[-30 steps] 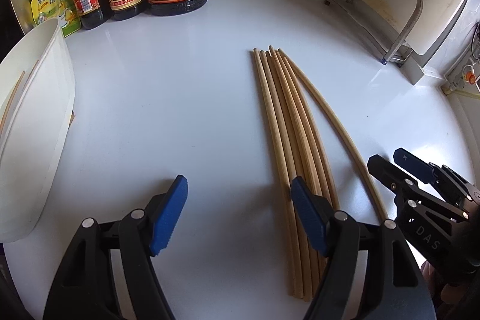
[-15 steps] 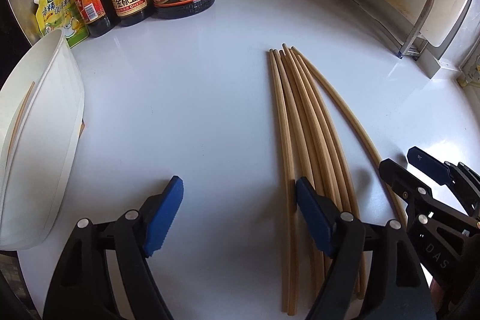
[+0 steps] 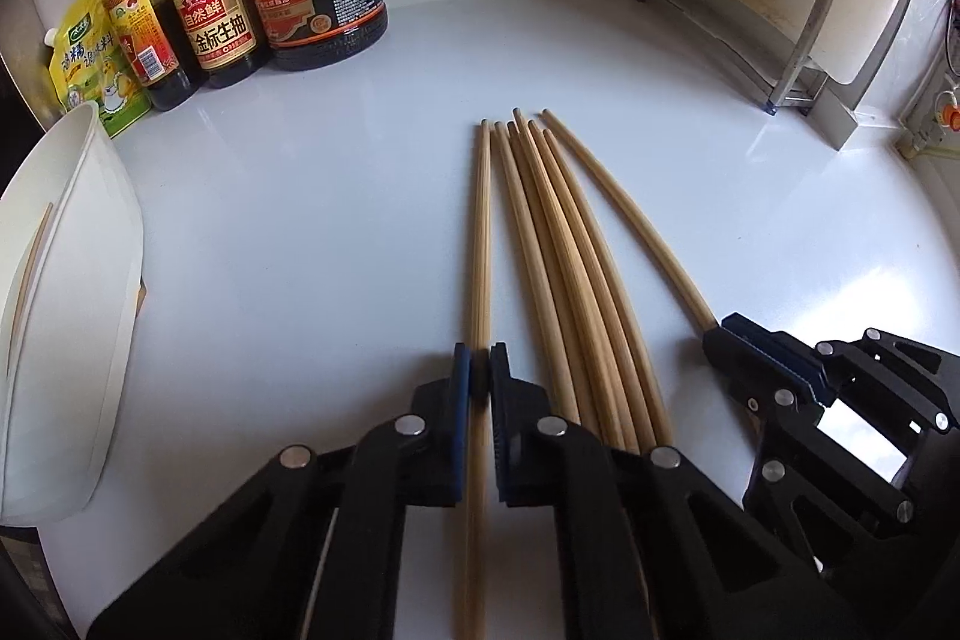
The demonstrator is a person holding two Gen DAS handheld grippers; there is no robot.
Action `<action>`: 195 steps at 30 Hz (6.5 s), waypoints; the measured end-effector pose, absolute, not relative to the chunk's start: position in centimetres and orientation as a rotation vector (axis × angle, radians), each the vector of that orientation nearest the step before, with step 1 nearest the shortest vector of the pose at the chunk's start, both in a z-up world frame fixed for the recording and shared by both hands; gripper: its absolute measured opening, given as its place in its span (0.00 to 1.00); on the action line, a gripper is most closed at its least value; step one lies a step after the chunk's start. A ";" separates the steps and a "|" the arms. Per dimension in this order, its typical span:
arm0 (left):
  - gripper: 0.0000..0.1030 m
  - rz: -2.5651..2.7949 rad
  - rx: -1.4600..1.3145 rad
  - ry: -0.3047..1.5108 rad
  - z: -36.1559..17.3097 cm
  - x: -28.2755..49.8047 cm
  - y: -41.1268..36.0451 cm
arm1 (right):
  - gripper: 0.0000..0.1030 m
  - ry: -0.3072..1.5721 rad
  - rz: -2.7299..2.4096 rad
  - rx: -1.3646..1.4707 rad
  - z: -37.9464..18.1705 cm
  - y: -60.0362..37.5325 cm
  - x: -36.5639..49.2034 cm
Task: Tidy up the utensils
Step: 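Close the right tool on the separated chopstick, then lift the chopstick with the right tool and carry it over the basin, then open the right tool to drop the chopstick into the basin, then move the open right tool back over the chopstick row, then push one wooden chopstick apart from the row with the right tool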
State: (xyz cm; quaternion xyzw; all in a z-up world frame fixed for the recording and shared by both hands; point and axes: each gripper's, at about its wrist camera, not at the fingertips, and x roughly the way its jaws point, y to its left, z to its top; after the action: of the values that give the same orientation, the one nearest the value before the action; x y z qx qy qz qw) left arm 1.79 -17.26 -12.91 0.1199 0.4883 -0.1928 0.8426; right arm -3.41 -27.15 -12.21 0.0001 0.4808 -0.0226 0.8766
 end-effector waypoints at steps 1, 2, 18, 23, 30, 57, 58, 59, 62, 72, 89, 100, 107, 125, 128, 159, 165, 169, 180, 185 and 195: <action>0.07 -0.412 0.249 1.035 -12.9 1.8 -17.2 | 0.06 1.003 -0.046 0.007 -12.2 -27.2 -3.4; 0.07 -0.416 0.241 1.042 -12.9 1.9 -17.0 | 0.06 1.003 -0.044 0.025 -12.2 -27.4 -3.4; 0.07 -0.449 0.173 1.033 -6.6 2.9 -13.3 | 0.06 0.938 -0.055 0.187 -6.0 -27.5 -3.1; 0.07 -0.445 0.127 0.995 -2.5 4.0 -9.8 | 0.06 0.901 -0.012 0.205 -2.8 -24.4 -2.2; 0.07 -0.322 0.106 0.946 0.8 6.6 -1.3 | 0.06 0.888 0.131 0.204 0.6 -17.0 2.0; 0.07 -0.194 0.012 1.154 -8.0 14.2 14.4 | 0.06 1.162 0.257 0.140 -6.6 0.7 12.7; 0.08 -0.199 0.001 1.160 -8.0 14.3 14.5 | 0.06 1.165 0.256 0.140 -6.6 0.8 12.7; 0.08 -0.199 -0.007 1.160 -8.0 14.2 14.6 | 0.06 1.165 0.252 0.139 -6.6 0.7 12.7; 0.23 -0.198 -0.012 1.135 -7.6 13.9 14.6 | 0.09 1.131 0.235 0.141 -6.0 0.4 12.4; 0.41 -0.185 -0.021 1.095 -6.1 13.4 14.5 | 0.10 1.101 0.218 0.140 -5.0 -0.6 11.2; 0.52 -0.205 -0.004 1.036 -3.6 9.2 13.1 | 0.23 1.005 0.156 0.182 -1.9 -3.6 6.0; 0.56 -0.318 0.068 1.001 -2.2 5.9 7.4 | 0.32 1.001 0.070 0.222 -2.0 -9.4 1.0; 0.57 -0.399 0.105 1.006 -2.1 4.2 2.3 | 0.36 0.998 -0.031 0.251 -1.9 -15.1 -2.1; 0.62 -0.475 0.127 1.068 -5.5 2.2 -8.8 | 0.40 1.064 -0.184 0.260 -7.2 -26.5 -6.3; 0.62 -0.464 0.129 1.082 -6.4 2.4 -9.6 | 0.40 1.076 -0.167 0.254 -8.4 -26.8 -5.8; 0.62 -0.436 0.127 1.129 -10.4 3.2 -12.2 | 0.40 1.082 -0.124 0.167 -11.9 -26.6 -3.4; 0.63 -0.449 0.127 1.132 -11.5 2.5 -13.8 | 0.40 1.077 -0.140 0.181 -12.0 -27.8 -3.7; 0.63 -0.452 0.140 1.131 -11.9 2.4 -14.4 | 0.40 1.072 -0.153 0.193 -12.1 -28.7 -4.2; 0.63 -0.462 0.149 1.152 -12.8 2.2 -15.4 | 0.40 1.049 -0.157 0.220 -11.8 -29.7 -4.8; 0.64 -0.458 0.163 1.152 -13.1 2.1 -15.8 | 0.40 1.050 -0.149 0.222 -11.8 -29.8 -4.8; 0.73 -0.408 0.197 1.140 -13.3 2.4 -16.1 | 0.40 1.060 -0.125 0.214 -12.1 -29.6 -4.3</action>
State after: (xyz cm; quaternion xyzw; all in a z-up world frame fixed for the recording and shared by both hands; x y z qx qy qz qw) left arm 2.43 -16.14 -13.35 0.0925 0.5350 -0.1915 0.8177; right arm -4.30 -29.62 -12.11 0.1016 0.5044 -0.0592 0.8554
